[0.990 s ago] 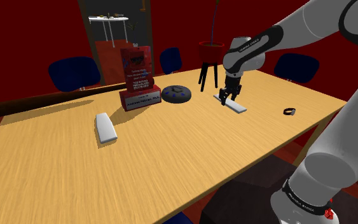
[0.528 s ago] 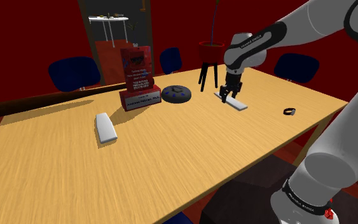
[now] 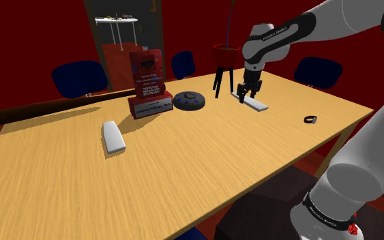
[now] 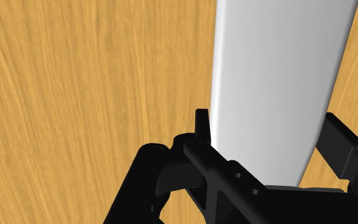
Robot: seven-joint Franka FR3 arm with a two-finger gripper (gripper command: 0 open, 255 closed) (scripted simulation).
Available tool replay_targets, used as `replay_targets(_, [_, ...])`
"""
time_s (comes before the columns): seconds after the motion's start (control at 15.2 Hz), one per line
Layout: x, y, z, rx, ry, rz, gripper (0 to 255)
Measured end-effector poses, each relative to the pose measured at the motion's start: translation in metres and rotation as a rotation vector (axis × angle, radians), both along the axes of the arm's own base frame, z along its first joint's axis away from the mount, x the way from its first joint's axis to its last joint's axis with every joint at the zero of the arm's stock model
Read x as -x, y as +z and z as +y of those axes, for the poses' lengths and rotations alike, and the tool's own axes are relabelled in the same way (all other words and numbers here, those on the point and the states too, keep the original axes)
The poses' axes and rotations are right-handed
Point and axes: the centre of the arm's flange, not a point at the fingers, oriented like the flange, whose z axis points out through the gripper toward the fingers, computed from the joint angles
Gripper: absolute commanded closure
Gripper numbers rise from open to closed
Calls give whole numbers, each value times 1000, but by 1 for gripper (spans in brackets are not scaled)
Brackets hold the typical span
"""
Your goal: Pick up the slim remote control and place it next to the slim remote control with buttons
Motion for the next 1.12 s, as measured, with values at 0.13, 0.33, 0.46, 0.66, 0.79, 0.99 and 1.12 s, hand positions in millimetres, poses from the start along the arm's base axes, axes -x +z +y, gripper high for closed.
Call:
replay_targets(0.13, [0, 10, 0, 0, 0, 0, 255])
replay_targets(0.33, [0, 24, 1, 0, 0, 0, 255])
replay_targets(0.46, [-2, 27, 19, 0, 1, 0, 255])
replay_targets(0.66, [-8, 27, 53, 0, 1, 1, 255])
replay_targets(0.79, [-13, 28, 77, 0, 1, 0, 255])
replay_targets(0.99, [-22, 27, 116, 0, 1, 0, 255])
replay_targets(1.12, [-28, 27, 141, 0, 1, 1, 255])
